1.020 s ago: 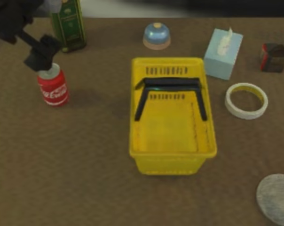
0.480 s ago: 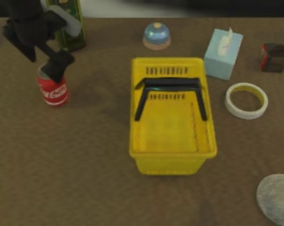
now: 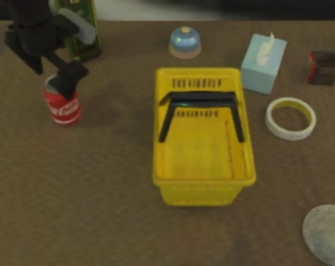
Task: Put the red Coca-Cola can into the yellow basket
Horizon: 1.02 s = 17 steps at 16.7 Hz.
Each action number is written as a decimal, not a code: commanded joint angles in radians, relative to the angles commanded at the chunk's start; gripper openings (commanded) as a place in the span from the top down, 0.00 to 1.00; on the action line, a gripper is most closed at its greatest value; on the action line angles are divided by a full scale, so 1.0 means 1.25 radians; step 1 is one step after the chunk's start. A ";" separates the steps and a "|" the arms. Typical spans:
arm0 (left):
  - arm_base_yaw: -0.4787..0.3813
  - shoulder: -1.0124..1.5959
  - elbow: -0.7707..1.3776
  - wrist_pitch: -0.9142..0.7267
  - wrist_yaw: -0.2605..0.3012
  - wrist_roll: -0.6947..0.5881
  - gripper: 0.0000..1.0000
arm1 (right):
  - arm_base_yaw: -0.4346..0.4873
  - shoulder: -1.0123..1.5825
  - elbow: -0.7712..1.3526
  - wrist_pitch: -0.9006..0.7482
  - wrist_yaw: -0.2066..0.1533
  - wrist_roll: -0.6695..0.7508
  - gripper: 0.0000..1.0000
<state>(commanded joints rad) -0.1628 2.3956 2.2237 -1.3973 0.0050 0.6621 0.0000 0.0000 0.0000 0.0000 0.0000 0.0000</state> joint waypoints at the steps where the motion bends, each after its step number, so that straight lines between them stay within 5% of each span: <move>1: 0.000 0.000 -0.020 0.019 0.000 0.000 0.00 | 0.000 0.000 0.000 0.000 0.000 0.000 0.00; 10: 0.003 0.004 -0.137 0.140 0.000 0.003 0.00 | 0.000 0.000 0.000 0.000 0.000 0.000 0.00; 17: 0.003 0.004 -0.137 0.140 0.000 0.003 0.53 | 0.000 0.000 0.000 0.000 0.000 0.000 0.00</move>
<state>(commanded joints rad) -0.1592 2.4004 2.0521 -1.2218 0.0051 0.6661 0.0000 0.0000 0.0000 0.0000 0.0000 0.0000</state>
